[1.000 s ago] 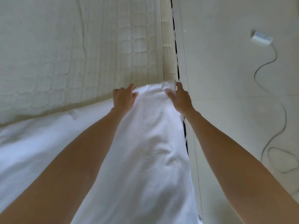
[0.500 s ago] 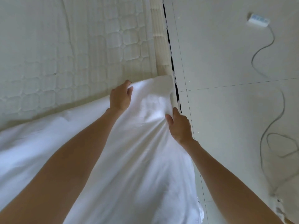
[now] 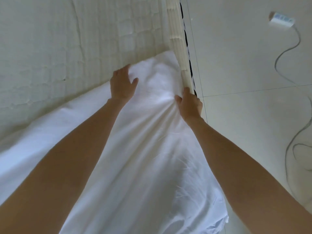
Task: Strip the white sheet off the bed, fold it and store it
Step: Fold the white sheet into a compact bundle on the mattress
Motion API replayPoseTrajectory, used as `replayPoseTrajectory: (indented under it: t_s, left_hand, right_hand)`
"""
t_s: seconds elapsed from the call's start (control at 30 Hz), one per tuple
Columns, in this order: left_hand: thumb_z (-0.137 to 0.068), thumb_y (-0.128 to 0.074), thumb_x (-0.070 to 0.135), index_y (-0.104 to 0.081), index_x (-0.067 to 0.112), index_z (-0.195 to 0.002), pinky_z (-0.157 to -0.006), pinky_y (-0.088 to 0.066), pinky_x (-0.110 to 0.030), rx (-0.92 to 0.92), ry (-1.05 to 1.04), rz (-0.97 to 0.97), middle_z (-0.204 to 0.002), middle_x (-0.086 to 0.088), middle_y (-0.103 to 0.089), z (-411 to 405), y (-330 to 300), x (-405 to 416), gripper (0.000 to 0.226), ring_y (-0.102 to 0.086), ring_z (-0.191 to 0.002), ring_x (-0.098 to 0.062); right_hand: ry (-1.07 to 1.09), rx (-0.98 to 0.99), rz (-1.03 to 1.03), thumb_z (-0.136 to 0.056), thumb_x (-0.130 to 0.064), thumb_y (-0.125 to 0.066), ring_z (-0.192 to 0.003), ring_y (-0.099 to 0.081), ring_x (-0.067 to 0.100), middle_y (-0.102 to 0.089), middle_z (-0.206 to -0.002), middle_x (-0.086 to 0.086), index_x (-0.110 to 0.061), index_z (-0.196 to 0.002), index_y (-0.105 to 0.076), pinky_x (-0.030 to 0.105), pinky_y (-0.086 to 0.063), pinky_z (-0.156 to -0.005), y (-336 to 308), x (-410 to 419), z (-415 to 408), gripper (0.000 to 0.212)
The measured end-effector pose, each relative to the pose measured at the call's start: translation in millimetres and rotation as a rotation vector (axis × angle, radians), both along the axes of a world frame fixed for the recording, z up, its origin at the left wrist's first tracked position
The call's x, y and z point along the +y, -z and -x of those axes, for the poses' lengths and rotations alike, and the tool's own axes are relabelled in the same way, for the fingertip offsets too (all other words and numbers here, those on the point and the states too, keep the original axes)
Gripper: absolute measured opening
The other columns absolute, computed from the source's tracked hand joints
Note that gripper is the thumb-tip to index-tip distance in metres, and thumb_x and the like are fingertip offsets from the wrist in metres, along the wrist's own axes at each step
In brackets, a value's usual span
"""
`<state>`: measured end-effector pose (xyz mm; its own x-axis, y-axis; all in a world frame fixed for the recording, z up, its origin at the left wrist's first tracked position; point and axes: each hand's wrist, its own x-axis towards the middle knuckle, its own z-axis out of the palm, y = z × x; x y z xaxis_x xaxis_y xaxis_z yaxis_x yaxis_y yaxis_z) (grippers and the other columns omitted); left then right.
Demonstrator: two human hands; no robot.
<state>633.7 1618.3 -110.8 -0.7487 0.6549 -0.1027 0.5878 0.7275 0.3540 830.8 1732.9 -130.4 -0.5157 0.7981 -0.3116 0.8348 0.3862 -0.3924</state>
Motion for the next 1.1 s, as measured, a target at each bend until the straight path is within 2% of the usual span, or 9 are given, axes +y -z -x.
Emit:
replayPoseTrajectory:
  t_s: [0.1,0.23,0.47,0.57,0.7,0.8,0.9,1.0,1.1]
  left_hand:
    - [-0.086,-0.056,0.037,-0.047,0.016,-0.132,-0.103,-0.033,-0.038,-0.036,0.085,-0.121,-0.135,-0.005,-0.051,-55.3,8.6,-43.4,0.052,-0.043,-0.126,-0.027]
    - [-0.075,-0.043,0.063,-0.048,0.024,-0.132,-0.109,-0.027,-0.045,-0.141,0.192,0.044,-0.143,-0.003,-0.043,-149.9,16.8,-105.8,0.069,-0.036,-0.133,-0.026]
    - [-0.072,-0.046,0.068,-0.033,0.016,-0.141,-0.114,-0.018,-0.046,-0.214,0.111,0.082,-0.149,-0.007,-0.033,-226.0,6.9,-136.3,0.088,-0.023,-0.139,-0.025]
    - [-0.069,-0.06,0.066,-0.034,0.024,-0.14,-0.113,-0.017,-0.051,-0.222,0.16,0.104,-0.151,-0.008,-0.025,-251.8,-5.0,-136.7,0.086,-0.019,-0.14,-0.026]
    - [-0.059,-0.062,0.072,-0.052,0.027,-0.117,-0.104,-0.029,-0.051,-0.116,0.453,0.04,-0.134,-0.006,-0.043,-296.1,-19.6,-155.3,0.074,-0.035,-0.127,-0.027]
    - [-0.048,-0.069,0.072,-0.047,0.022,-0.128,-0.097,-0.037,-0.045,-0.043,0.644,0.204,-0.127,-0.007,-0.048,-336.6,-19.4,-183.8,0.096,-0.044,-0.115,-0.029]
    - [-0.048,-0.081,0.052,-0.039,0.024,-0.137,-0.088,-0.043,-0.042,0.054,0.542,0.28,-0.126,-0.009,-0.05,-358.0,-16.4,-203.8,0.102,-0.048,-0.111,-0.03]
    - [-0.072,-0.073,0.028,-0.046,0.026,-0.121,-0.066,-0.051,-0.033,0.06,0.419,0.05,-0.104,-0.003,-0.065,-361.3,-26.4,-205.6,0.056,-0.062,-0.086,-0.024]
    - [-0.089,-0.051,0.029,-0.057,0.027,-0.111,-0.06,-0.054,-0.028,-0.057,0.342,-0.137,-0.093,0.003,-0.072,-365.5,-47.2,-204.9,0.023,-0.068,-0.074,-0.021]
  right_hand:
    - [0.184,0.18,0.178,-0.087,-0.048,-0.057,-0.088,-0.06,0.034,-0.064,-0.1,0.011,-0.011,-0.117,-0.041,0.034,-0.041,-0.072,-1.0,-8.9,-28.0,0.05]
    - [0.251,0.251,0.524,-0.074,-0.051,-0.069,-0.084,-0.059,0.019,-0.06,-0.103,0.001,-0.017,-0.123,-0.04,0.023,-0.044,-0.062,-15.8,-40.8,-106.1,0.065]
    - [0.093,0.113,0.823,-0.063,-0.044,-0.083,-0.097,-0.061,0.006,-0.065,-0.102,-0.012,-0.027,-0.116,-0.055,0.015,-0.045,-0.071,-33.5,-74.1,-203.8,0.063]
    - [0.04,0.014,0.821,-0.068,-0.042,-0.08,-0.099,-0.056,0.008,-0.06,-0.107,-0.011,-0.028,-0.122,-0.045,0.015,-0.041,-0.072,-37.2,-83.3,-226.3,0.065]
    - [0.055,-0.036,0.716,-0.071,-0.051,-0.073,-0.094,-0.057,0.02,-0.06,-0.101,-0.002,-0.022,-0.123,-0.041,0.031,-0.047,-0.078,-41.7,-107.9,-264.1,0.067]
    - [0.014,-0.064,0.657,-0.077,-0.051,-0.068,-0.092,-0.058,0.022,-0.06,-0.103,0.001,-0.016,-0.124,-0.042,0.033,-0.047,-0.078,-43.8,-126.2,-286.2,0.064]
    - [-0.053,-0.065,0.557,-0.086,-0.044,-0.061,-0.086,-0.058,0.026,-0.058,-0.093,0.003,-0.007,-0.116,-0.046,0.029,-0.04,-0.069,-46.2,-138.5,-302.2,0.051]
    - [-0.09,0.041,0.365,-0.09,-0.032,-0.058,-0.077,-0.054,0.027,-0.055,-0.085,0.006,-0.003,-0.115,-0.047,0.03,-0.037,-0.068,-65.1,-133.0,-309.2,0.039]
    - [-0.089,0.129,0.222,-0.09,-0.025,-0.059,-0.078,-0.057,0.031,-0.064,-0.089,0.012,-0.007,-0.118,-0.051,0.034,-0.045,-0.071,-81.9,-129.7,-316.0,0.034]
